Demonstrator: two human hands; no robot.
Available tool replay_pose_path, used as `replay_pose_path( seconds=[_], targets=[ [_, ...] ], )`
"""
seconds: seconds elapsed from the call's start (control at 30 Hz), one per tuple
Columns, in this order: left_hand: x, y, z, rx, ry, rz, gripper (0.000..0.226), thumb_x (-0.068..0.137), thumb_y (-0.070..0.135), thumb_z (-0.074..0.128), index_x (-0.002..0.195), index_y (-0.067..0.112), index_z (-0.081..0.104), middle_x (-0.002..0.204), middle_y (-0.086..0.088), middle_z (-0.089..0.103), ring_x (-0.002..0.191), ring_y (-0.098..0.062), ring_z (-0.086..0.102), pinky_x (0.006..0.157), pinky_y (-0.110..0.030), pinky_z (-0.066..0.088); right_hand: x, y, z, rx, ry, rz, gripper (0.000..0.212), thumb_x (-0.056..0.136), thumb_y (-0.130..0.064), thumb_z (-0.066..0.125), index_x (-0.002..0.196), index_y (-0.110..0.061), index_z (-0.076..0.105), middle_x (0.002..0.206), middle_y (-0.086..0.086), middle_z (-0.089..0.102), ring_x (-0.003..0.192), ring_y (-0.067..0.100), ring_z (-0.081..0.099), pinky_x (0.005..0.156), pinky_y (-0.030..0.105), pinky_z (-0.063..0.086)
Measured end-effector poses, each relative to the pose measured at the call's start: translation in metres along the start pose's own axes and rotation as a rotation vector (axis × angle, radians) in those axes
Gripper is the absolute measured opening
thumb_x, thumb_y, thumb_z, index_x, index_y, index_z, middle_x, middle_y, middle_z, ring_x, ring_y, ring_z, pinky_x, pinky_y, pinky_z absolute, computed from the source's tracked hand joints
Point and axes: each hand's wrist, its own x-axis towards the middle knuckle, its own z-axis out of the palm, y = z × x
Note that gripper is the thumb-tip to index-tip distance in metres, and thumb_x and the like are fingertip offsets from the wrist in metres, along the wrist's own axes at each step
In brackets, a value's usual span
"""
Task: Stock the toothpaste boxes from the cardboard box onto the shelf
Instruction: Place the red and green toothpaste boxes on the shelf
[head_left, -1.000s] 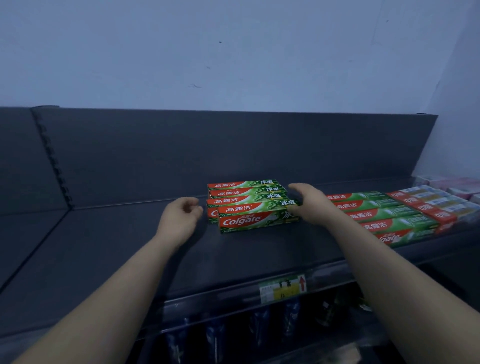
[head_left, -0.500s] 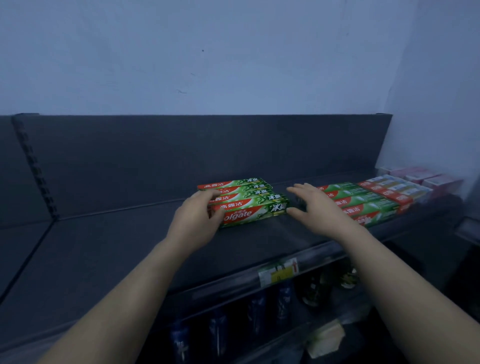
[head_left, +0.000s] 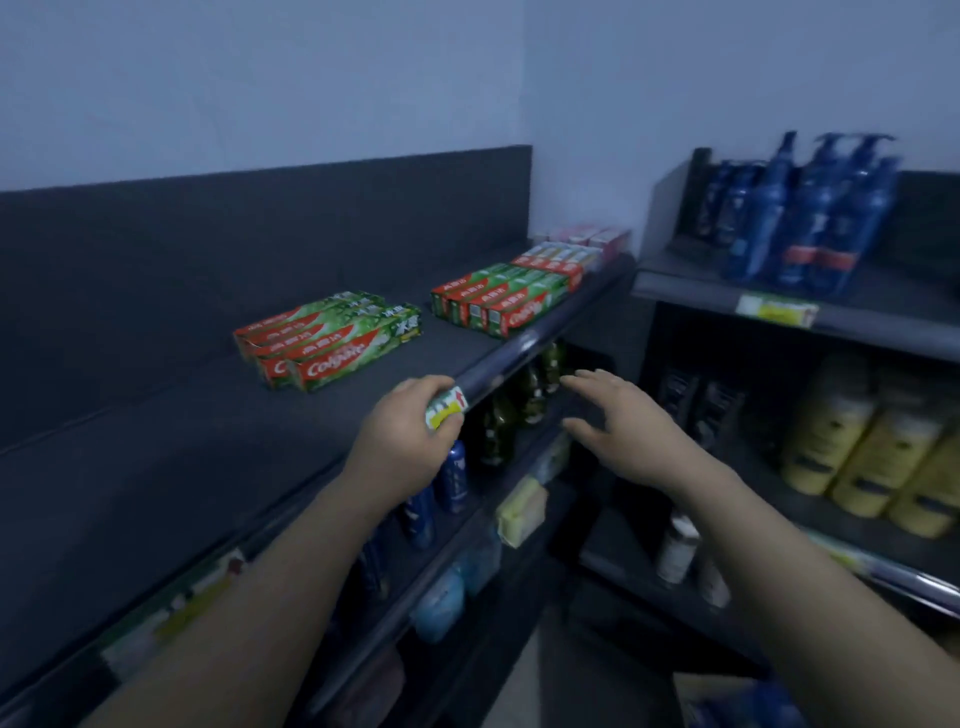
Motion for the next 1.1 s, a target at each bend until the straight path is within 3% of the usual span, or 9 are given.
replay_pose_path(
  seconds=[0.13,0.27,0.67,0.77,0.9,1.1],
  targets=[
    [-0.023,0.041,0.043,-0.060,-0.177,0.059,0.043,0.093,0.030,0.056,0.135,0.020,0.050,0.131,0.002,0.054,0.118,-0.015,0.052,0.098,-0.026,0.041,-0.082,0.036,-0.011,-0.023,-0.007,0.185,0.054,0.095,-0.035,0.055,0.145,-0.023,0.039,0.153,0.004,0.034,0.145,0.020,0.023,0.117,0.039,0.022],
    [-0.045,0.084,0.086,-0.110,-0.283,0.166,0.041,0.092,0.030,0.057,0.132,0.021,0.052,0.128,0.002,0.056,0.118,-0.015,0.053,0.098,-0.028,0.043,-0.159,0.068,-0.026,-0.055,0.005,0.385,0.053,0.095,-0.033,0.055,0.145,-0.022,0.040,0.153,0.004,0.034,0.144,0.019,0.024,0.115,0.036,0.023],
    [-0.113,0.216,0.242,-0.147,-0.683,0.309,0.044,0.094,0.033,0.055,0.136,0.024,0.048,0.136,0.006,0.051,0.121,-0.013,0.051,0.098,-0.033,0.046,-0.370,0.176,-0.054,0.004,0.066,0.892,0.046,0.092,-0.028,0.060,0.136,-0.017,0.053,0.140,0.005,0.051,0.129,0.024,0.047,0.103,0.032,0.036],
    [-0.131,0.245,0.287,-0.151,-0.776,0.301,0.044,0.094,0.031,0.056,0.136,0.022,0.048,0.138,0.006,0.051,0.123,-0.012,0.051,0.100,-0.030,0.045,-0.412,0.206,-0.056,0.038,0.072,0.977,0.046,0.091,-0.024,0.061,0.136,-0.015,0.052,0.141,0.005,0.051,0.129,0.022,0.047,0.101,0.029,0.035],
    [-0.152,0.265,0.341,-0.135,-0.869,0.242,0.042,0.094,0.027,0.058,0.134,0.018,0.050,0.135,0.002,0.054,0.121,-0.015,0.052,0.098,-0.029,0.044,-0.449,0.251,-0.048,0.105,0.053,1.067,0.034,0.091,-0.021,0.061,0.122,-0.007,0.062,0.125,0.011,0.063,0.112,0.028,0.057,0.090,0.035,0.041],
    [-0.171,0.259,0.403,-0.080,-0.951,0.096,0.040,0.092,0.024,0.060,0.130,0.014,0.054,0.128,-0.002,0.059,0.115,-0.019,0.057,0.098,-0.035,0.046,-0.461,0.309,-0.010,0.186,-0.045,1.056,0.042,0.092,-0.020,0.059,0.134,-0.014,0.055,0.133,0.007,0.059,0.119,0.025,0.055,0.092,0.028,0.040]
  ],
)
